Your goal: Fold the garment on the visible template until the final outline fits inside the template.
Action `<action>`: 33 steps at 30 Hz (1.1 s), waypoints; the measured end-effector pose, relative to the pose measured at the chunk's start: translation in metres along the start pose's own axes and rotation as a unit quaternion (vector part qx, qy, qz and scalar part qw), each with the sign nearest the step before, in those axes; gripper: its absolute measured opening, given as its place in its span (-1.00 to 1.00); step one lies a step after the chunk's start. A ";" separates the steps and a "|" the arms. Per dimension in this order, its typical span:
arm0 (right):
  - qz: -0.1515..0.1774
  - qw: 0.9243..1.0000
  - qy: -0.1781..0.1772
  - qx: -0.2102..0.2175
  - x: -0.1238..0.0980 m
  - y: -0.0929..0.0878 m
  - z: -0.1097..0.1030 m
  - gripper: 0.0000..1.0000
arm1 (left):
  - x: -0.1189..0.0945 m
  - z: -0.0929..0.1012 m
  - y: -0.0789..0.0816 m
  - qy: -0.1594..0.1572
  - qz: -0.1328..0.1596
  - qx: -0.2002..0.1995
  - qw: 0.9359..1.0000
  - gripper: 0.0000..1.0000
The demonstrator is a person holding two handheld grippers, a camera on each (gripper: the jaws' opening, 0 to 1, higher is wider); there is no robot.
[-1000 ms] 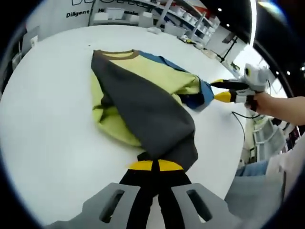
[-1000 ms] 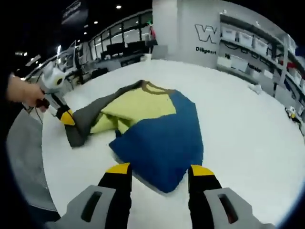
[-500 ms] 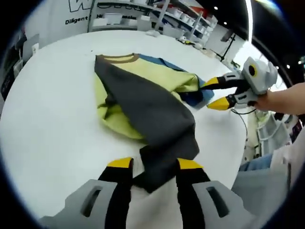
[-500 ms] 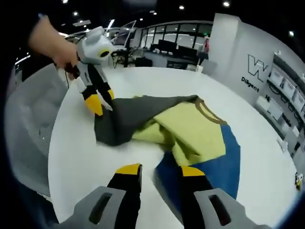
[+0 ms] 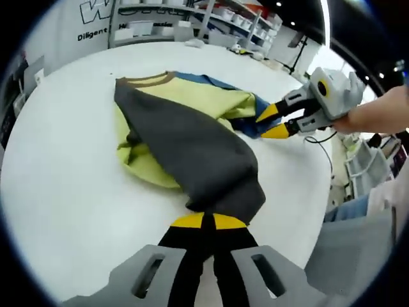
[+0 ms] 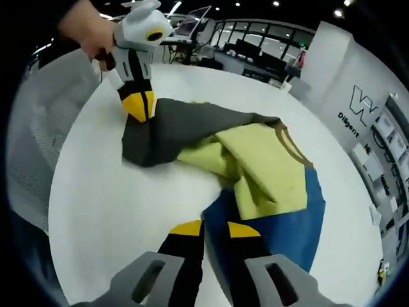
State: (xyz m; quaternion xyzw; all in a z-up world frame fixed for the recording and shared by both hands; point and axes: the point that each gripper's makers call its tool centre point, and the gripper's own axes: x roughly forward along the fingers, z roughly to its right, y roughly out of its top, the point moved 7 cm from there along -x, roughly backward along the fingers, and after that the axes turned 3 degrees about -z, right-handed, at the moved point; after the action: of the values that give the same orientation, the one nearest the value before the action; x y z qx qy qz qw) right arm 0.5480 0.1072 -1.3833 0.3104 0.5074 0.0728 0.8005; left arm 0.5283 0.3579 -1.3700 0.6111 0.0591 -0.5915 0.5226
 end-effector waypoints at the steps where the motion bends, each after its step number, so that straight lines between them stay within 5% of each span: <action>1: 0.001 1.000 -0.002 0.000 -0.001 -0.001 0.001 -1.00 | -0.004 -0.002 0.001 0.001 0.004 -0.004 1.000 -0.92; 12: 0.039 0.999 -0.019 0.031 -0.031 -0.003 0.021 -1.00 | -0.049 -0.044 0.015 0.043 0.075 -0.050 0.995 -0.93; 17: 0.076 0.992 -0.051 0.091 -0.054 -0.003 0.043 -1.00 | -0.067 -0.069 0.019 0.072 0.093 -0.061 0.991 -0.93; 22: 0.104 0.977 -0.090 0.161 -0.085 -0.024 0.075 -1.00 | -0.085 -0.102 0.025 0.102 0.103 -0.069 0.987 -0.93; 33: 0.097 0.942 -0.159 0.278 -0.123 -0.092 0.135 -1.00 | -0.103 -0.159 0.030 0.164 0.087 -0.080 0.979 -0.93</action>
State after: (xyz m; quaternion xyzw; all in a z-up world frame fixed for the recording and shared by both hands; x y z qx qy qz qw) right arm 0.5876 -0.0761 -1.3021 0.5760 0.3414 -0.0440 0.7415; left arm 0.6242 0.5131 -1.3111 0.6587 0.1379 -0.4289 0.6026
